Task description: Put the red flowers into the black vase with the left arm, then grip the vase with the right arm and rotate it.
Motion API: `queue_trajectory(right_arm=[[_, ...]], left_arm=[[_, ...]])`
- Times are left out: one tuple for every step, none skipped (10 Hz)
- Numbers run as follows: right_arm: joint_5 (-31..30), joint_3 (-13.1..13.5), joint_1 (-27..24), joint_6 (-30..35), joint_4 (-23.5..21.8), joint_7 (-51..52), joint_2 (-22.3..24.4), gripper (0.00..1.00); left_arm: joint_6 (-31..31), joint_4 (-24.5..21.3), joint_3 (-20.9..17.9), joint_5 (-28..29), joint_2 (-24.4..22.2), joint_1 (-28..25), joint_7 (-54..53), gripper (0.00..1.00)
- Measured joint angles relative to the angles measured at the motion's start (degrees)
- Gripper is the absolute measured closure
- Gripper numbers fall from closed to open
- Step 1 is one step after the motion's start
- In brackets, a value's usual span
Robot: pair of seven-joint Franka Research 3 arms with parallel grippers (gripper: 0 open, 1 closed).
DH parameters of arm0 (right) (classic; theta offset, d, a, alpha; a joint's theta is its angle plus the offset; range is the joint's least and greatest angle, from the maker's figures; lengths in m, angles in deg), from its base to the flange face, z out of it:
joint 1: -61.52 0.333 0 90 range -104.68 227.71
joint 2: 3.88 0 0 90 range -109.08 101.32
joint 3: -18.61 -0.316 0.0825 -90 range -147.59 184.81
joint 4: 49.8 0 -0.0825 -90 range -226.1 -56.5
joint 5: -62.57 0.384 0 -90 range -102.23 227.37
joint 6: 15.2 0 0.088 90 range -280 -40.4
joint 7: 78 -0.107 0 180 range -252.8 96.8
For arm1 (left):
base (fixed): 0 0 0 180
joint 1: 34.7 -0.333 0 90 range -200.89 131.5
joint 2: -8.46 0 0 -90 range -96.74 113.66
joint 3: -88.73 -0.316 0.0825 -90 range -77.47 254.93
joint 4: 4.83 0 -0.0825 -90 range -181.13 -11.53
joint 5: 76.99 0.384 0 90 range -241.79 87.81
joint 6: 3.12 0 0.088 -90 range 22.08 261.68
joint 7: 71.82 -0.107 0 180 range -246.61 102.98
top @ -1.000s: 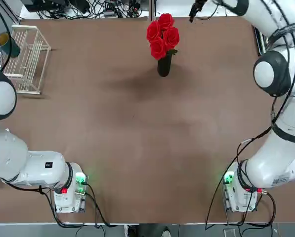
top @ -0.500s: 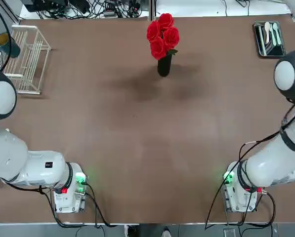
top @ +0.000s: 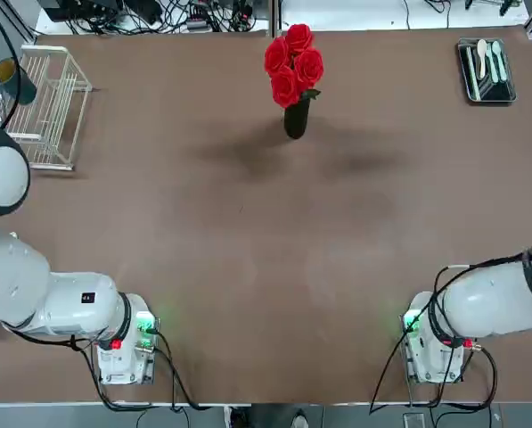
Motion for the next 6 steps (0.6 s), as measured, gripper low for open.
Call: queue_trajectory(right_arm=[[-0.3,-0.3,0.1,-0.7,-1.0,0.0,0.7,0.0],[-0.7,-0.7,0.3,-1.4,-1.4,0.0,0.6,0.0],[-1.0,-1.2,0.4,-1.8,-1.5,0.1,0.5,0.0],[-1.3,-1.9,0.4,-2.1,-1.6,0.1,0.5,0.0],[-1.6,-2.6,0.5,-2.2,-1.6,0.1,0.5,0.0],[-1.9,-2.9,0.5,-2.2,-1.6,0.2,0.5,0.0]], left_arm=[[0.0,0.0,0.0,0.0,0.0,0.0,0.0,0.0],[0.0,0.0,0.0,0.0,0.0,0.0,0.0,0.0],[0.0,0.0,0.0,0.0,0.0,0.0,0.0,0.0],[0.0,0.0,0.0,0.0,0.0,0.0,0.0,0.0],[0.0,0.0,0.0,0.0,0.0,0.0,0.0,0.0],[0.0,0.0,0.0,0.0,0.0,0.0,0.0,0.0]])
